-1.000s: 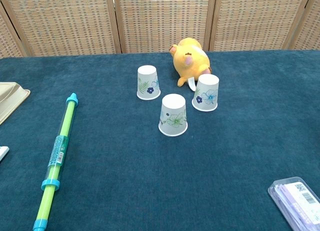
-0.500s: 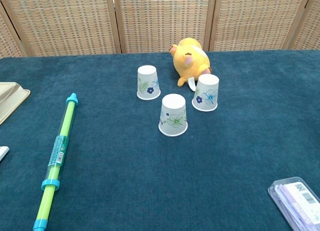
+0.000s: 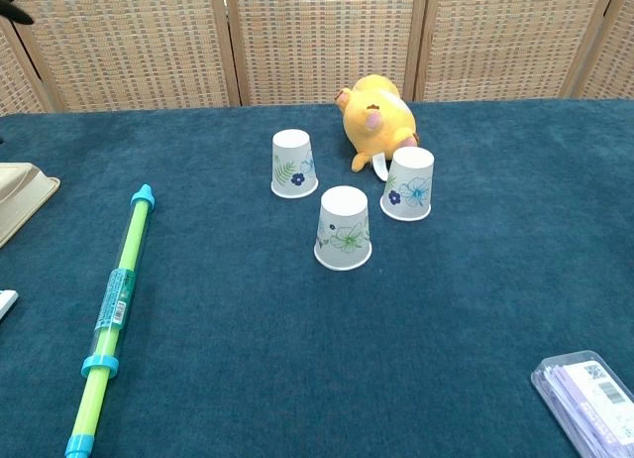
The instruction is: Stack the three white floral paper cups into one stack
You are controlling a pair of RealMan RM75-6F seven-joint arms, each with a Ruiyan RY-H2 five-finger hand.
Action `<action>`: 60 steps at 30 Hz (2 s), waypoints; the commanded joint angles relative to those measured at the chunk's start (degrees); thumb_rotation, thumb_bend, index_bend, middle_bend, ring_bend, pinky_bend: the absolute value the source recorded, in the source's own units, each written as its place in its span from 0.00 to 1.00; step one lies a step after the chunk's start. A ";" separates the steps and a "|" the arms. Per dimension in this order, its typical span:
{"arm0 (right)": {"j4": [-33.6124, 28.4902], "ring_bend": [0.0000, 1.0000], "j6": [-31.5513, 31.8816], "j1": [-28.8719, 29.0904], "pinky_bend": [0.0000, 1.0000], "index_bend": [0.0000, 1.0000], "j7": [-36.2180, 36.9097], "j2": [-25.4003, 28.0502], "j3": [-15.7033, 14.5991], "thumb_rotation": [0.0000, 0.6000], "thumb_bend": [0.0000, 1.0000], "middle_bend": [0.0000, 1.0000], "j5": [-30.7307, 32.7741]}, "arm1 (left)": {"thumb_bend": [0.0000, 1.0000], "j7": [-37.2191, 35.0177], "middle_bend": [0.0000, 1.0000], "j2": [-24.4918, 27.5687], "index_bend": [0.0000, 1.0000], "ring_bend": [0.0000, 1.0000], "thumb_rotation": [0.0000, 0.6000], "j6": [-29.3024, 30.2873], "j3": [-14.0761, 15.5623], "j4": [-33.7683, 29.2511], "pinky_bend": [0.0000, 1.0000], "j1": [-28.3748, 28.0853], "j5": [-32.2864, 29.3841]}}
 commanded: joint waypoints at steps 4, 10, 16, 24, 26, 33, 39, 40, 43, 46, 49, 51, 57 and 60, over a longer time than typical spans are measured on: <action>1.09 0.00 -1.20 0.24 0.00 0.00 1.94 0.12 0.49 1.00 0.13 0.00 1.32 | 0.21 6.87 0.00 -3.64 0.13 0.00 1.00 -12.31 -6.52 2.08 0.07 -12.19 -11.49; 2.00 0.00 -1.55 0.27 0.00 0.00 3.64 0.33 0.85 1.00 0.13 0.00 1.93 | 0.22 12.85 0.00 -8.92 0.18 0.00 1.00 -18.79 -8.06 9.14 0.07 -21.48 -22.18; 2.76 0.00 -2.24 0.37 0.00 0.00 4.61 0.32 0.97 1.00 0.13 0.00 2.49 | 0.23 16.94 0.00 -13.11 0.23 0.00 1.00 -20.37 -7.55 14.74 0.09 -26.97 -26.95; 4.02 0.00 -3.37 0.60 0.00 0.00 6.35 0.27 1.26 1.00 0.13 0.00 3.38 | 0.23 19.74 0.00 -19.72 0.24 0.00 1.00 -22.96 -7.00 24.06 0.09 -33.89 -33.41; 4.29 0.00 -3.51 0.60 0.00 0.00 6.87 0.30 1.43 1.00 0.13 0.00 3.70 | 0.23 20.23 0.00 -21.19 0.24 0.00 1.00 -23.75 -6.85 26.30 0.09 -35.44 -34.64; 5.60 0.00 -4.42 0.83 0.00 0.00 9.04 0.27 1.71 1.00 0.13 0.00 4.14 | 0.23 20.60 0.00 -26.67 0.21 0.00 1.00 -26.74 -7.00 35.59 0.09 -41.10 -39.48; 6.60 0.00 -5.57 1.12 0.00 0.00 10.19 0.02 1.83 1.00 0.13 0.00 4.74 | 0.23 20.24 0.00 -31.20 0.21 0.00 1.00 -29.71 -7.00 43.44 0.09 -45.56 -41.44; 6.69 0.00 -5.74 1.16 0.00 0.00 10.31 -0.01 1.81 1.00 0.13 0.00 4.79 | 0.23 20.13 0.00 -31.66 0.21 0.00 1.00 -29.98 -7.02 44.19 0.09 -45.97 -41.57; 7.16 0.00 -6.30 1.33 0.00 0.00 10.79 -0.15 1.78 1.00 0.13 0.00 4.91 | 0.23 19.53 0.00 -33.82 0.21 0.00 1.00 -31.45 -7.27 47.61 0.09 -47.82 -42.16; 7.75 0.00 -6.52 1.37 0.00 0.00 11.53 -0.18 2.04 1.00 0.13 0.00 5.28 | 0.23 19.07 0.00 -36.12 0.21 0.00 1.00 -33.04 -7.40 51.57 0.09 -49.92 -42.42; 8.35 0.00 -6.85 1.36 0.00 0.00 12.39 -0.19 2.25 1.00 0.13 0.00 5.73 | 0.23 18.64 0.00 -38.22 0.22 0.00 1.00 -34.58 -7.38 55.43 0.09 -51.70 -42.61; 8.70 0.00 -7.12 1.38 0.00 0.00 12.88 -0.22 2.31 1.00 0.13 0.00 5.92 | 0.23 18.25 0.00 -39.41 0.22 0.00 1.00 -35.43 -7.45 57.54 0.09 -52.59 -42.74; 9.39 0.00 -7.63 1.46 0.00 0.00 13.39 -0.37 2.42 1.00 0.13 0.00 6.31 | 0.23 17.57 0.00 -42.35 0.25 0.00 1.00 -37.46 -7.39 62.85 0.09 -54.47 -42.84; 9.54 0.00 -7.57 1.42 0.00 0.00 13.59 -0.38 2.50 1.00 0.13 0.00 6.37 | 0.24 17.61 0.00 -43.39 0.30 0.00 1.00 -38.22 -7.07 64.91 0.09 -54.88 -42.73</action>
